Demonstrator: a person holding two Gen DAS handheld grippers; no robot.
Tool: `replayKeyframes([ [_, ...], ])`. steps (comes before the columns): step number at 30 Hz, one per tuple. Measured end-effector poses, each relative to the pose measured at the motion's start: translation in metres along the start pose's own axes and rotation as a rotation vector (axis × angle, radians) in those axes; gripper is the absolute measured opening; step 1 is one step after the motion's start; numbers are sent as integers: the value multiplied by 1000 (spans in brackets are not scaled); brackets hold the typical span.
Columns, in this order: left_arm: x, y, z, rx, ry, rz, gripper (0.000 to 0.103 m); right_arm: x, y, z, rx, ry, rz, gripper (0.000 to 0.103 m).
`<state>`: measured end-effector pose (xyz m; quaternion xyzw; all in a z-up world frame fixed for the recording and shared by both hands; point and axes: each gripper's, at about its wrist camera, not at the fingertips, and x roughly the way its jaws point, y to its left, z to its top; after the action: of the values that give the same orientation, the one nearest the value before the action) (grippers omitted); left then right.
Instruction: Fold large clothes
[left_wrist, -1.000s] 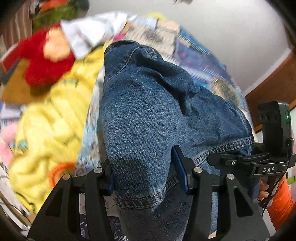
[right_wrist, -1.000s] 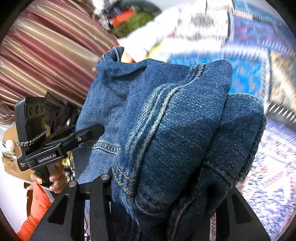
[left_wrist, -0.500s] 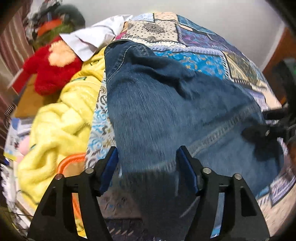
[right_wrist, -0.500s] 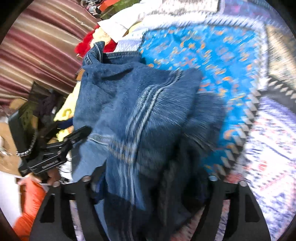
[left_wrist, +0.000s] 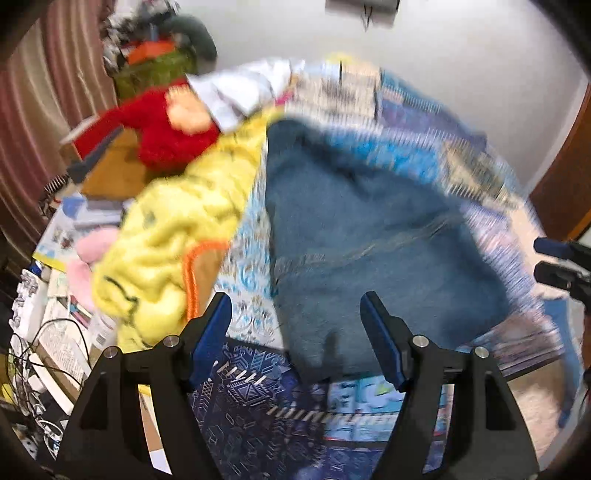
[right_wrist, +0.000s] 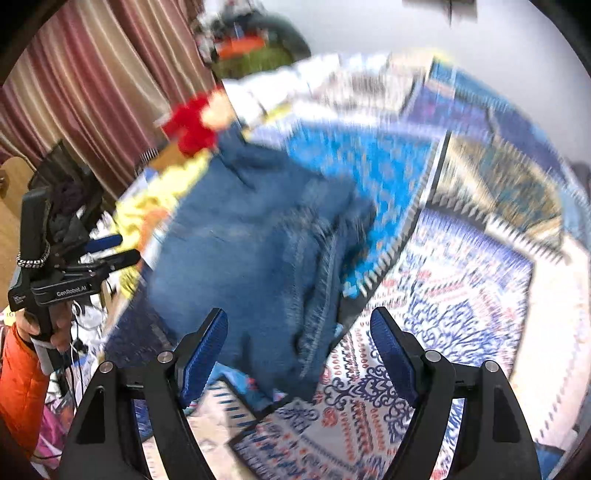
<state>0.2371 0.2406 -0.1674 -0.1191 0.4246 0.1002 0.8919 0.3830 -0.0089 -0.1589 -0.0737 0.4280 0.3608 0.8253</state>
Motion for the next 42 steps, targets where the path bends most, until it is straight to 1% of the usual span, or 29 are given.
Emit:
replayKeyframes([
  [6,-112,-27,18,-14,-280,-63,72,-100,46,7,-38,-306,1,78],
  [8,-147,-37,18,-7,-372,-92,72,-133,62,5,-49,-407,-4,78],
  [10,-179,-49,14,6,-458,-108,72,-157,77,0,-60,-483,0,78],
  [13,-219,-66,0,42,-570,-95,72,-192,96,-12,-64,-578,-1,78],
  [15,-239,-77,-12,72,-637,-62,72,-209,107,-23,-65,-629,-4,78],
  [18,-256,-93,-29,112,-706,-18,72,-225,120,-38,-75,-677,-11,78],
  [22,-265,-103,-45,128,-740,8,72,-233,133,-59,-71,-725,-77,78],
  [23,-265,-106,-48,128,-744,22,74,-233,135,-63,-65,-729,-93,78],
  [24,-264,-105,-51,126,-746,31,82,-236,137,-66,-59,-731,-104,78],
  [25,-263,-106,-54,119,-749,39,89,-237,139,-70,-54,-728,-118,82],
  [26,-262,-106,-55,114,-752,40,92,-237,141,-73,-52,-723,-132,85],
  [27,-261,-106,-57,109,-752,39,95,-238,142,-77,-49,-723,-149,94],
  [28,-260,-106,-57,104,-748,37,96,-238,143,-80,-47,-726,-169,100],
  [30,-258,-105,-60,99,-742,30,97,-238,144,-85,-40,-737,-211,103],
  [31,-257,-104,-60,95,-737,24,98,-238,144,-87,-36,-736,-224,103],
  [42,-249,-106,-68,111,-721,15,99,-240,136,-84,-9,-730,-234,103],
])
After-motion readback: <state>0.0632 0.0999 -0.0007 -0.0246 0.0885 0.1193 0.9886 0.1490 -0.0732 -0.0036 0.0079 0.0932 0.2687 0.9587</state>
